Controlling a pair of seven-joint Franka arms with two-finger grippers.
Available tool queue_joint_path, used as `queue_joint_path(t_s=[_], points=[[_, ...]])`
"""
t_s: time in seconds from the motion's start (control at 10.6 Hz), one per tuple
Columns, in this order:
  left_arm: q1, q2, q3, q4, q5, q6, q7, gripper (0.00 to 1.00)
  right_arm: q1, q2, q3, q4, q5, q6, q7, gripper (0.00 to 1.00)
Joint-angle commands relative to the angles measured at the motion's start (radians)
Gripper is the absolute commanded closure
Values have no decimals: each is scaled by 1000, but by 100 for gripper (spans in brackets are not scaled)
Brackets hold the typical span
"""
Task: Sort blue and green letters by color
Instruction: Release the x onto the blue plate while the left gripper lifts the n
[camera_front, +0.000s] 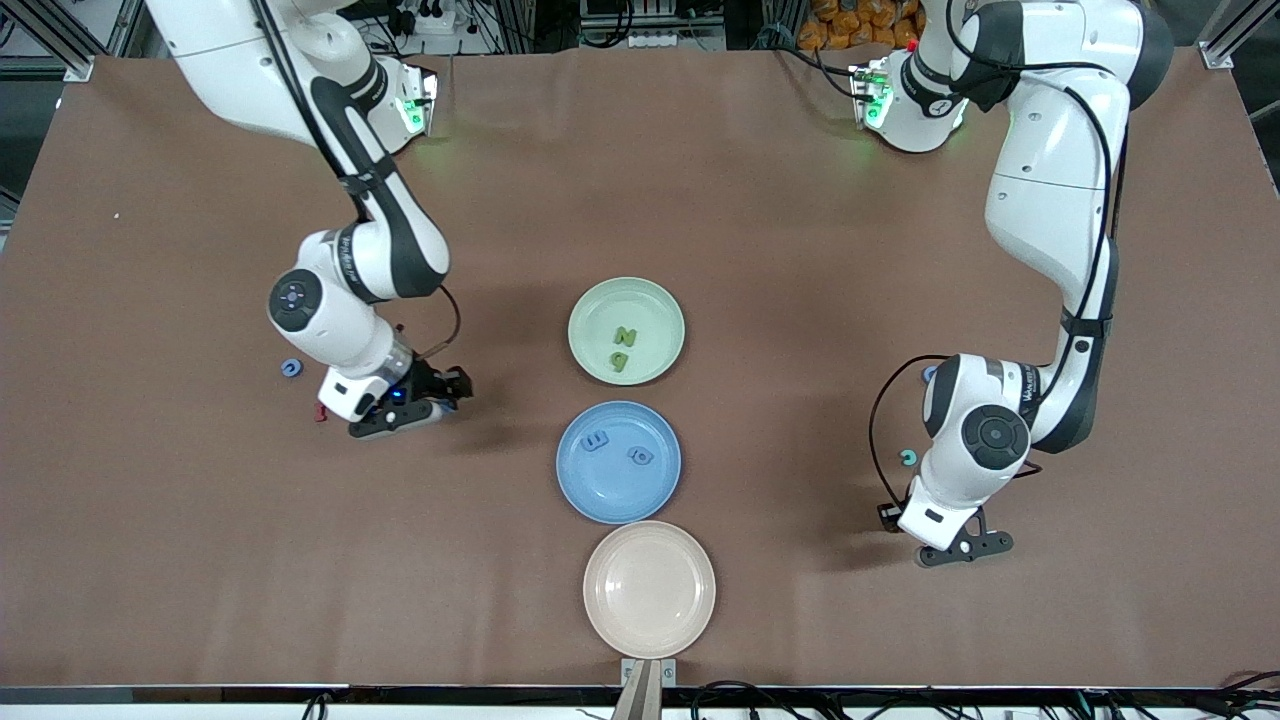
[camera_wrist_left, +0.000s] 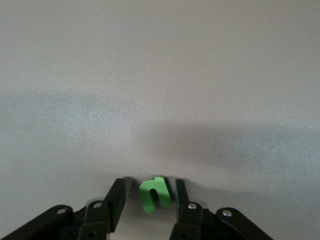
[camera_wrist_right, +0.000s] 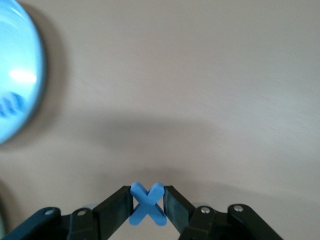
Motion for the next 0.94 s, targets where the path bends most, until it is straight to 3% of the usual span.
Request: queue_joint_path(t_s=[0.0,0.38,0.47,0.57,0.85], points=[[-13,18,16,28,17,5,-23,60,74,143,-4,235,73,-11,119,81],[-12,26,16,27,19,19,-18,67,161,235,-6,410,115,-11,216,81],[-13,26,16,27,20,21,-17,73,186,254,-7,438,137,-10,217,81],[-15,23,16,25,33,21,-9,100,203,266,-7,456,140,-2,221,81],[-45,-10,16,18,65,6,-11,100,237,303,-7,505,143,4,221,79]])
